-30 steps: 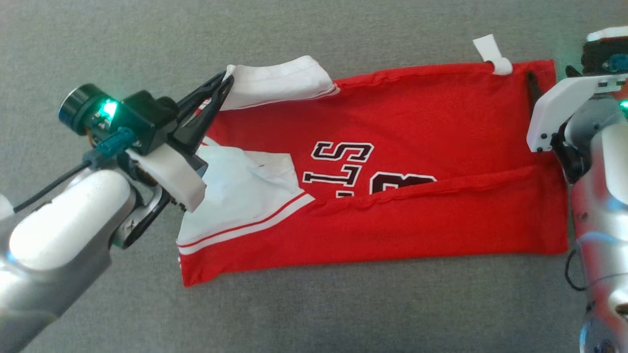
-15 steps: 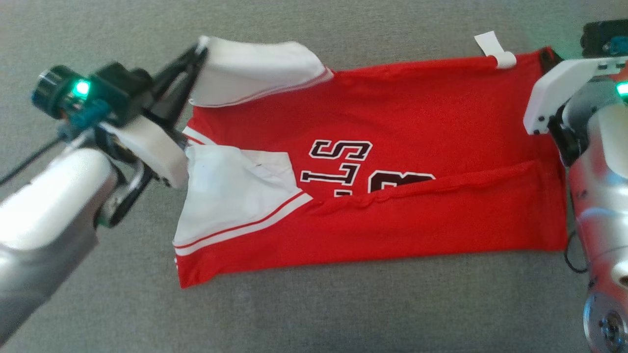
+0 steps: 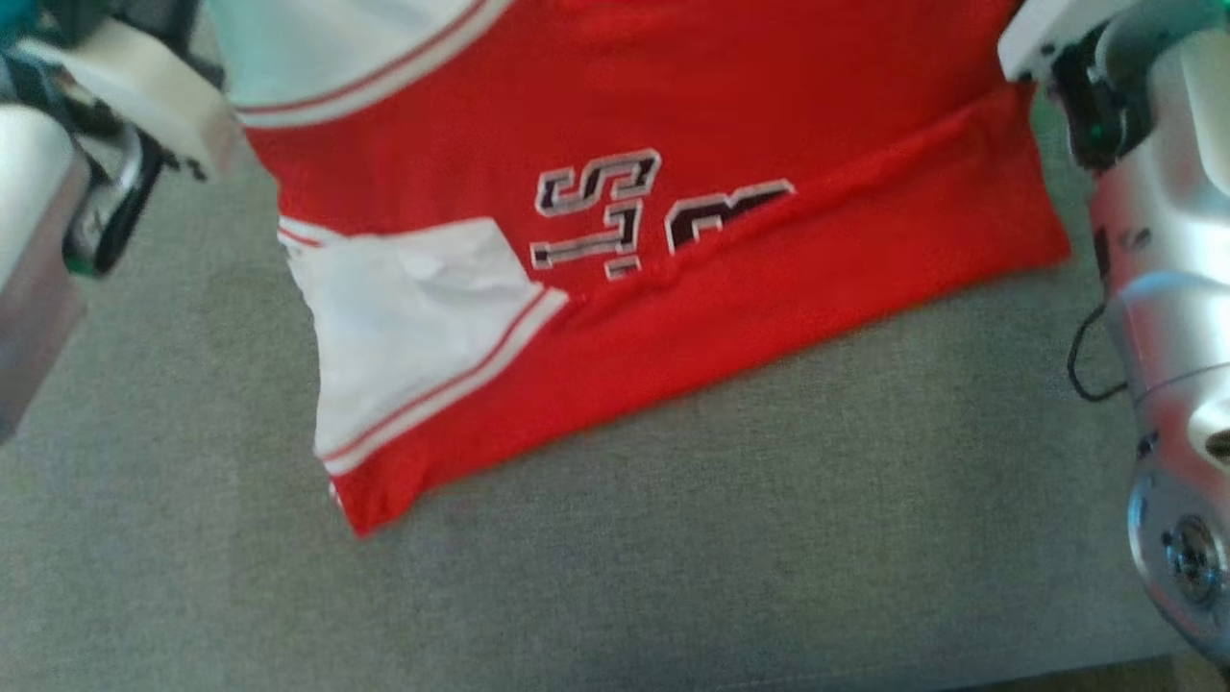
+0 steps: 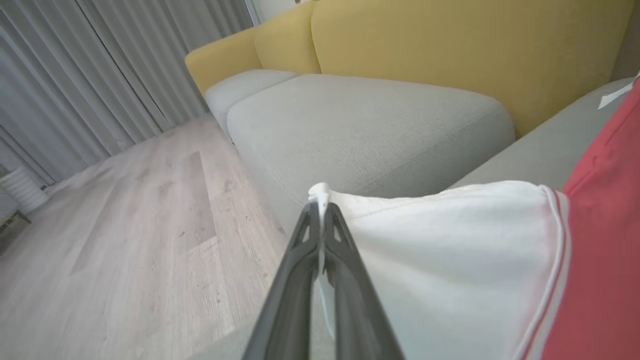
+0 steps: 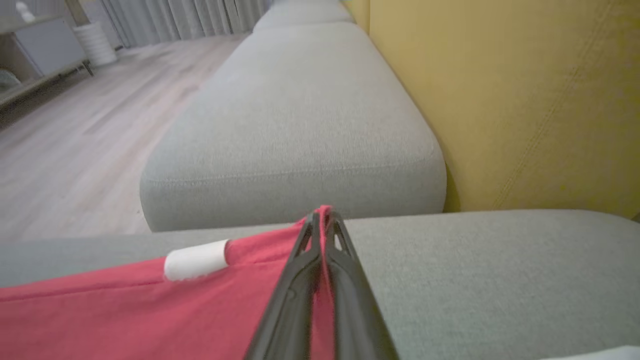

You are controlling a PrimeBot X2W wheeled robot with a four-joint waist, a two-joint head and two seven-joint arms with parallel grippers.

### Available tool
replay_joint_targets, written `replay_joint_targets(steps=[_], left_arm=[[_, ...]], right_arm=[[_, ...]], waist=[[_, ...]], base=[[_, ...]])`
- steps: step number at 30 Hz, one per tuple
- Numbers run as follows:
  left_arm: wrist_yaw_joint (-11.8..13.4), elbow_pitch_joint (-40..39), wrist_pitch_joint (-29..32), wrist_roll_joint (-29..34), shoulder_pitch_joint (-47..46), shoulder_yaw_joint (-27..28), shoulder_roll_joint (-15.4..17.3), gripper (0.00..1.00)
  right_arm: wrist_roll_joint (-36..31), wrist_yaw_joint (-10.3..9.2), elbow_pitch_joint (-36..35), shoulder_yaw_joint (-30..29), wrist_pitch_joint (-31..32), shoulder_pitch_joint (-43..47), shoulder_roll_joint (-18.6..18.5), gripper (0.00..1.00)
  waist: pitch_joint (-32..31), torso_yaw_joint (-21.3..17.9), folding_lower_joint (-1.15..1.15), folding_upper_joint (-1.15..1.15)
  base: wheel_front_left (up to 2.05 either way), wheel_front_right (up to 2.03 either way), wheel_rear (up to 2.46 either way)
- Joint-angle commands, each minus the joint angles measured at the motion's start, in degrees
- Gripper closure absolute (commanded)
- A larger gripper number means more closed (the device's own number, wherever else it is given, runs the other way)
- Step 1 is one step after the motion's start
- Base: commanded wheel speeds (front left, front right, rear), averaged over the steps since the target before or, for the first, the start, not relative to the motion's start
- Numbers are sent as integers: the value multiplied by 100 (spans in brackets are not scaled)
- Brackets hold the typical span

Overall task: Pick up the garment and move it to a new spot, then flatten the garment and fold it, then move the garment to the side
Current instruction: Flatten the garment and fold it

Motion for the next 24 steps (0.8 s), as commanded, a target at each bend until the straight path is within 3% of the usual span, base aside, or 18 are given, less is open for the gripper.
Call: replay_joint_targets(steps=[1, 10, 17, 24], left_arm=[[7, 108, -152, 142, -489, 283, 130, 100], [-88, 1083, -828, 404, -857, 192, -443, 100], [-307, 1359, -995, 428, -406, -51, -587, 100], [-348, 1126, -1010, 303, 340, -258, -615, 100]], right_arm=[[121, -11, -184, 75, -191, -292, 72, 100], [703, -11, 125, 386, -680, -291, -8, 100], [1284, -11, 250, 904, -602, 184, -255, 100], [1856, -11, 167, 1451, -396, 844, -696, 100]], waist=[[34, -52, -1, 0], [-30, -5, -1, 0], [-268, 180, -1, 0], [-604, 393, -1, 0]], base=[[0, 0, 0], [0, 0, 0], [0, 0, 0], [0, 0, 0]])
